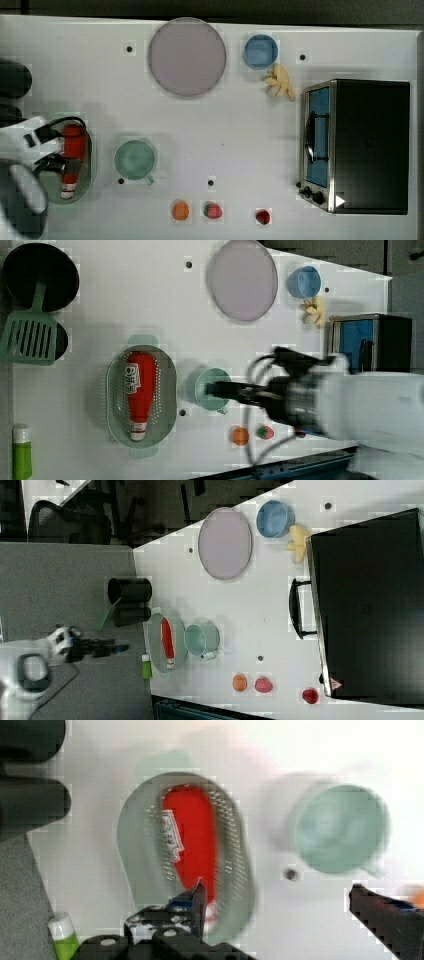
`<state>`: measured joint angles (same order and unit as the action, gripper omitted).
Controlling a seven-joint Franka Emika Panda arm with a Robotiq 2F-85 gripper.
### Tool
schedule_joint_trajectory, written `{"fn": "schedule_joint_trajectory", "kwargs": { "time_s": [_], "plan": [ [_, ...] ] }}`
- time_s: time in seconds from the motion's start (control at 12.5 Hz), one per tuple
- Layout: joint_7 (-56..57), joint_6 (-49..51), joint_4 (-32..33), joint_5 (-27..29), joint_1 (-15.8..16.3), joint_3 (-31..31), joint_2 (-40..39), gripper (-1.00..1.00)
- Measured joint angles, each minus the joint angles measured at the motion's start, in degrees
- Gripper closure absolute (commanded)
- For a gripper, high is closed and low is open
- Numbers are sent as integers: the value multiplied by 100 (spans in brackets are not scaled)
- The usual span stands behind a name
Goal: Pick Ketchup from the table and place it in strainer.
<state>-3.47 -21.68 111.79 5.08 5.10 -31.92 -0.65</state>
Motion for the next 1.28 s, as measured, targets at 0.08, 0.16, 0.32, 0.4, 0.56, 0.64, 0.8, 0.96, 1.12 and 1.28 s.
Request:
{"fn": "schedule_joint_trajectory", "kwargs": {
  "time_s": [0.08, 0.16, 0.32, 0.4, 0.56, 0.64, 0.8, 0.96, 1.12, 1.28],
  "plan": [
    [-9, 450, -229, 34, -59, 87, 250, -100],
    [-19, 750, -436, 45, -112, 207, 446, -100],
    [-31, 1133, -705, 6, -133, 641, 701, -100],
    [-32, 1134, -783, 35, -193, 862, 754, -100],
    [-45, 1265, -862, -14, -313, 1427, 756, -100],
    [-47, 1265, -856, -14, -383, 1763, 735, -100],
    [-57, 1265, -839, -1, -513, 2483, 681, -100],
    [-56, 1348, -845, -49, -710, 3075, 626, -100],
    [-43, 1416, -850, -150, -946, 3382, 627, -100],
    [57, 1446, -823, -271, -1030, 3555, 636, -100]
  ]
}}
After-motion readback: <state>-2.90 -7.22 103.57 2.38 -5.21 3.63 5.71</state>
